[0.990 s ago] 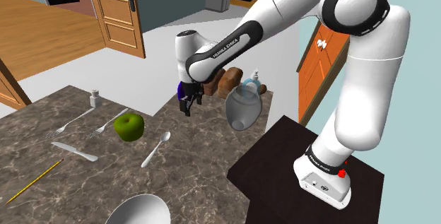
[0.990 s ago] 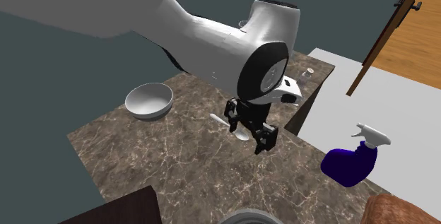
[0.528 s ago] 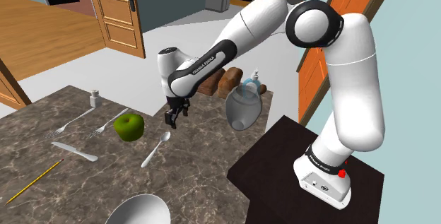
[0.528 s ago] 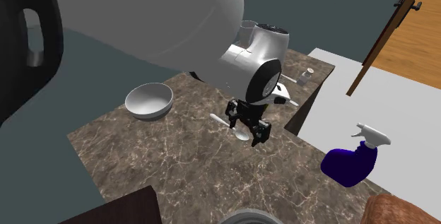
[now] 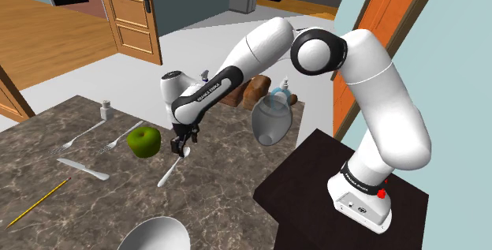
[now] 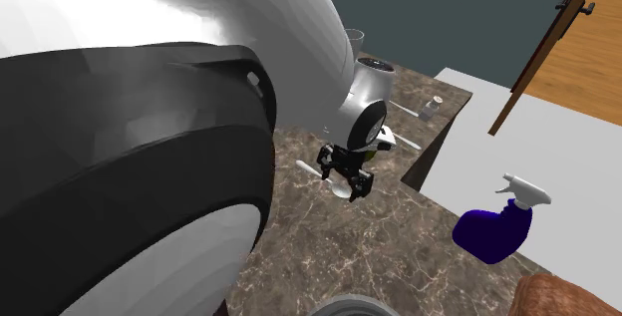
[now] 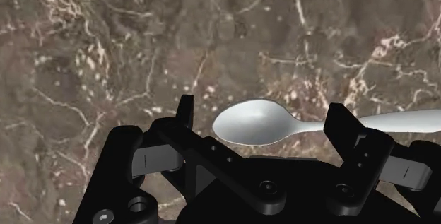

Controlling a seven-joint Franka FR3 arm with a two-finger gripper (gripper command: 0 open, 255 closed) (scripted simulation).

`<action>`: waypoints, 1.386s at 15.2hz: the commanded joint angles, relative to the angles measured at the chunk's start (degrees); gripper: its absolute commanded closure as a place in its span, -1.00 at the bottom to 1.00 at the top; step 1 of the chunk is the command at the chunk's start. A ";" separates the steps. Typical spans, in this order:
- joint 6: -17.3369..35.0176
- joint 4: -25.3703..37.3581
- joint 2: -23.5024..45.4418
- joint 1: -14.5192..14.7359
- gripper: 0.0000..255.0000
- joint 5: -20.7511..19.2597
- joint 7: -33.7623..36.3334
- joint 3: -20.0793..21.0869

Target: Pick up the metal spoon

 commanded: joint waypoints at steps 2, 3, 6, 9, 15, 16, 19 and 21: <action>0.94 1.13 2.07 0.31 -1.00 -0.29 0.02 -0.32; 1.30 1.38 2.69 0.40 -1.00 -0.38 0.03 -0.43; 1.87 1.81 3.68 0.54 -1.00 -0.53 0.06 -0.60; 1.90 1.83 3.73 0.53 1.00 -0.53 0.04 -0.61; 1.88 1.85 3.74 0.53 1.00 -0.53 0.04 -0.61; 1.87 1.82 3.69 0.54 1.00 -0.53 0.06 -0.60; 0.79 1.00 1.80 0.27 1.00 -0.25 0.01 -0.28; 0.01 0.57 0.59 0.10 1.00 -0.06 -0.03 -0.06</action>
